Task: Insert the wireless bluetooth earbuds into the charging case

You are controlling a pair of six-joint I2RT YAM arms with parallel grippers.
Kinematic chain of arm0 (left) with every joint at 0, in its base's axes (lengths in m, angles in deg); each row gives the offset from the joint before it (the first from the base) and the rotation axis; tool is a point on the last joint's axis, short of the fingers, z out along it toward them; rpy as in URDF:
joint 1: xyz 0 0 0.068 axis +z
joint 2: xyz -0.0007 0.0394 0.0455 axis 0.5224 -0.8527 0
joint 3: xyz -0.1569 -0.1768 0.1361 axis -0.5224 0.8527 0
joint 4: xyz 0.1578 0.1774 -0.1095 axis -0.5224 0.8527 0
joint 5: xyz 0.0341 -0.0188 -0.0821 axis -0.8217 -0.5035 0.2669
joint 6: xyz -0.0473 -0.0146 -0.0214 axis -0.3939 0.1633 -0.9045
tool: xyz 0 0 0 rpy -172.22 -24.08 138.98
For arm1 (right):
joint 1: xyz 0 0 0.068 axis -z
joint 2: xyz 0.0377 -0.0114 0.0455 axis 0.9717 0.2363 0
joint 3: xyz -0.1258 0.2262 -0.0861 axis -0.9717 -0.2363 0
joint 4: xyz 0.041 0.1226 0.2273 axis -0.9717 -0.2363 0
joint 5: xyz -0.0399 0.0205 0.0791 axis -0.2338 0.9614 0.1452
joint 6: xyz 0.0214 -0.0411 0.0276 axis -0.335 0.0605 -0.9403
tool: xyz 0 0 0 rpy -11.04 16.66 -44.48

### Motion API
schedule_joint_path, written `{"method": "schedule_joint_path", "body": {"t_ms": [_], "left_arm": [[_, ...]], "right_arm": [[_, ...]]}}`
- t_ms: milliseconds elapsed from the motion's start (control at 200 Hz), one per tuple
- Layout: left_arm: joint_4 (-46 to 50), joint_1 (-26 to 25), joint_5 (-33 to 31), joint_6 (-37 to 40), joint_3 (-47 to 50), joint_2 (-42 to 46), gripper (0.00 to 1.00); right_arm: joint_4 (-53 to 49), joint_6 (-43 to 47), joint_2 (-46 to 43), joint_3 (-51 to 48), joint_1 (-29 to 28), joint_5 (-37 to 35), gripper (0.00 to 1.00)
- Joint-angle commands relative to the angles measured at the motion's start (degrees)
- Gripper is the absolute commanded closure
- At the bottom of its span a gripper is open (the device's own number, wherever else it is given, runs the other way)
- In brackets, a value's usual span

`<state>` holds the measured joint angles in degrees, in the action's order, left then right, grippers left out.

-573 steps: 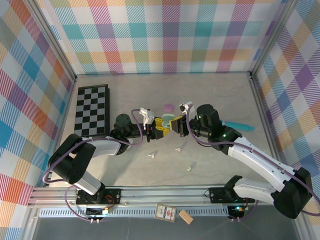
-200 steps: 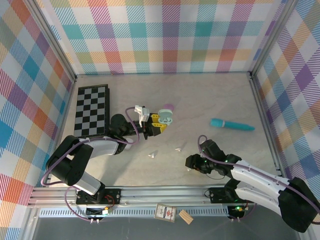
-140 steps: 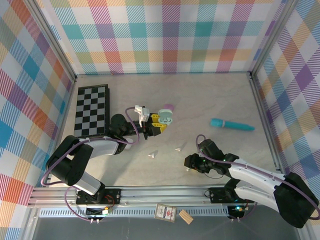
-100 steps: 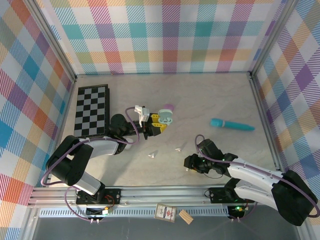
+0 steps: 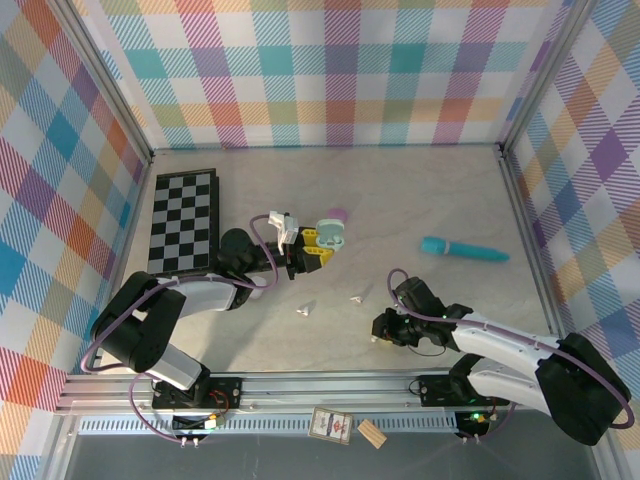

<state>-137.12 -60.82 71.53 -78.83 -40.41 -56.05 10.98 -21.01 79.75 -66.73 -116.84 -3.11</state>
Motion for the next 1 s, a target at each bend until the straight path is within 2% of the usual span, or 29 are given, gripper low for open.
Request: {"method": "schedule_joint_path", "body": {"t_ms": [0, 350, 465, 645, 845, 995], "left_arm": [[-2.94, 0.49, -0.19, 0.82, 0.93, 1.38, 0.71], [3.90, 0.30, -1.95, 6.67, 0.94, 2.47, 0.71], [6.96, -0.29, -5.03, 10.64, 1.37, 3.92, 0.72], [13.62, -1.43, -10.83, 17.13, 1.52, 6.78, 0.71], [17.86, -1.96, -12.45, 20.64, 0.94, 7.33, 0.71], [21.60, -2.41, -13.57, 23.22, 0.42, 8.28, 0.71]], "right_arm": [[-1.90, 1.15, 1.03, 0.19, -0.76, -0.52, 0.81], [-14.51, 11.58, -5.22, 13.18, -0.65, -9.58, 0.81], [-16.73, 15.01, -5.08, 19.79, -0.62, -10.74, 0.80], [-16.87, 21.16, -1.76, 30.32, -0.62, -11.34, 0.80], [-13.84, 27.40, 3.88, 41.30, -0.53, -10.74, 0.80], [-11.55, 29.27, 8.19, 47.05, -0.56, -7.40, 0.80]]}}
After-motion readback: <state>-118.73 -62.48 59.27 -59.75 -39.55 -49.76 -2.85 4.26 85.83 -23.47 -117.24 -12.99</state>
